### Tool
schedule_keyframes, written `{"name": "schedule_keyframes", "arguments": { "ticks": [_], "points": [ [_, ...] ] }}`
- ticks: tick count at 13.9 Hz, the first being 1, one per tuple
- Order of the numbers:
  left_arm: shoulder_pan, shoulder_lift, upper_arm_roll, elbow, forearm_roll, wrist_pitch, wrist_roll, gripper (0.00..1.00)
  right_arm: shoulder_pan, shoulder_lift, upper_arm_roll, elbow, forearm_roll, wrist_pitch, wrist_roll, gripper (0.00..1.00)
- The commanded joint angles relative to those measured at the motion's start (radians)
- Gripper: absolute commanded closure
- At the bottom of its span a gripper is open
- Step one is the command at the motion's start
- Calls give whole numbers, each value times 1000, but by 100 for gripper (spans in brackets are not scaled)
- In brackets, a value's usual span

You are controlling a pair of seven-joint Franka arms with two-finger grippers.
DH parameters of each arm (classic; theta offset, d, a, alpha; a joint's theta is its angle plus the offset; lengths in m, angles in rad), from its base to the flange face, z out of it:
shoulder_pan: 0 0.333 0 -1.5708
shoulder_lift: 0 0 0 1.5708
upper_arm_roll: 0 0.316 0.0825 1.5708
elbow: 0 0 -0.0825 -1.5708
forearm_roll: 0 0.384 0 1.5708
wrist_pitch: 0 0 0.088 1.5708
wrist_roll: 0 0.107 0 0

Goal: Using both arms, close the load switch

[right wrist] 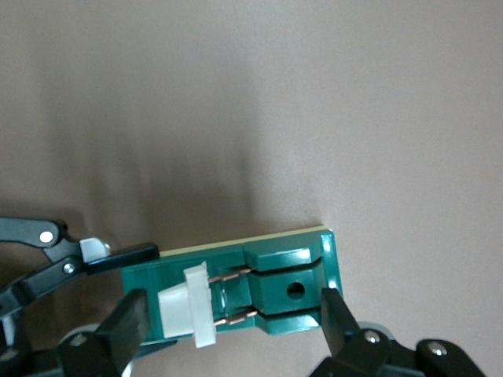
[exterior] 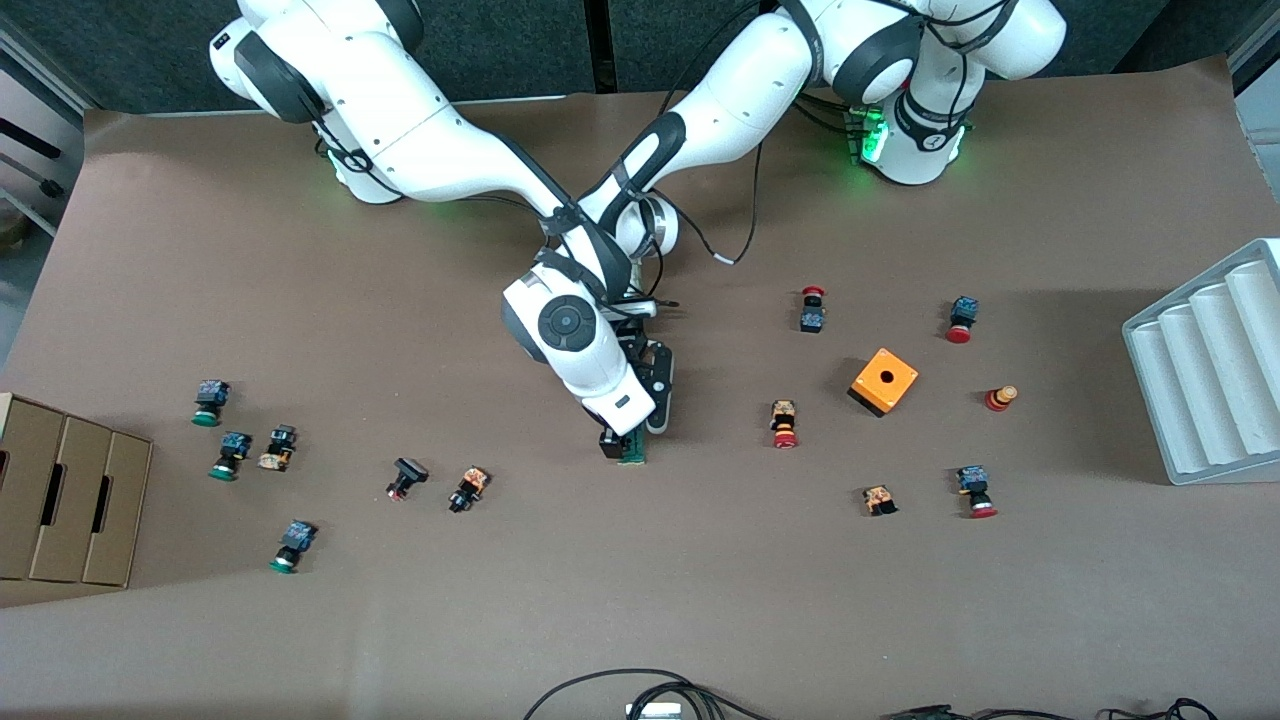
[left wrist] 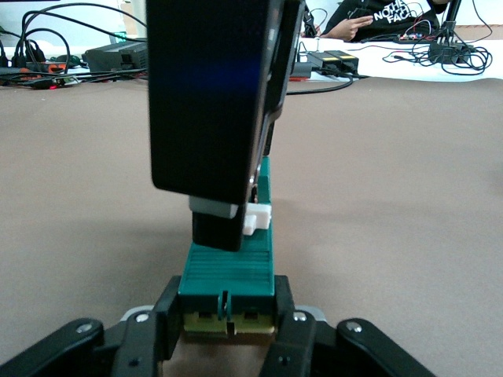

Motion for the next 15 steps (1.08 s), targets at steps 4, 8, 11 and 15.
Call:
{"name": "schedule_keyframes", "arguments": {
  "ticks": [4, 8, 11, 15],
  "points": [
    [-2, -13, 8, -18, 10, 7, -26, 63, -1, 0, -4, -10, -24, 17, 2, 2],
    [-2, -13, 8, -18, 10, 7, -25, 63, 2, 0, -4, -10, -24, 18, 2, 2],
    [-3, -13, 8, -20, 10, 7, -25, 63, 7, -2, -4, -10, -26, 20, -3, 3],
    [-2, -13, 8, -20, 10, 7, -26, 63, 6, -3, -2, -9, -38, 18, -20, 3]
  ]
}}
